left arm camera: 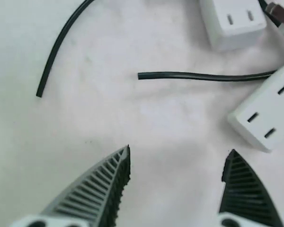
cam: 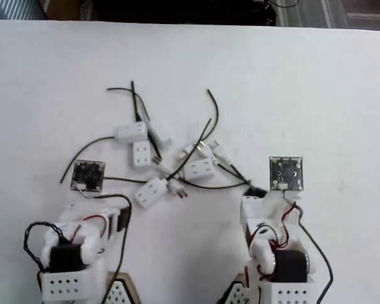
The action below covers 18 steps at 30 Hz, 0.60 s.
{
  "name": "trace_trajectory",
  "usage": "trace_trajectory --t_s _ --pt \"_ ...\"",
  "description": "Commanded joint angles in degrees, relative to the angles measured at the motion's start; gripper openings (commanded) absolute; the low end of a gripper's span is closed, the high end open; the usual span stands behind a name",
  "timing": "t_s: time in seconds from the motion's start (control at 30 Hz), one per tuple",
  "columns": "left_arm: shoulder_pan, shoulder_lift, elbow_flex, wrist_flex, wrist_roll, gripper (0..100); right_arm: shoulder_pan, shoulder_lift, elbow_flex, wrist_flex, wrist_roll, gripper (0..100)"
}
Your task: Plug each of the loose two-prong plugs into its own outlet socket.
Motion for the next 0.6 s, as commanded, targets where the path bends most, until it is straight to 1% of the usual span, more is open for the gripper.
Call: trace_trajectory --t_s 0.0,0.1,0.23,0.3,0.43,0.57 --pt "-1.4 -0.5 -1.3 -1.4 0.0 32 -2.5 0.0 -6.7 -1.4 4.4 1.8" --pt "-1.5 -0.5 -1.1 -1.1 0.0 32 -6.1 0.0 -9.8 -2.1 7.5 1.8" --pt "-1.6 -0.5 -1.1 -1.1 0.0 31 -11.9 0.6 -10.4 -5.5 14.9 1.8" --pt "-1.6 -0.5 -1.1 -1.1 0.0 31 -14.5 3.2 -10.7 -7.3 14.9 1.8" --pt "-2.7 -0.5 -1.1 -1.1 0.0 31 -16.7 15.9 -15.6 -9.3 14.9 1.8" --pt "-4.4 -0.5 -0.3 -1.5 0.0 32 -18.8 34.4 -26.6 -8.2 14.9 1.8"
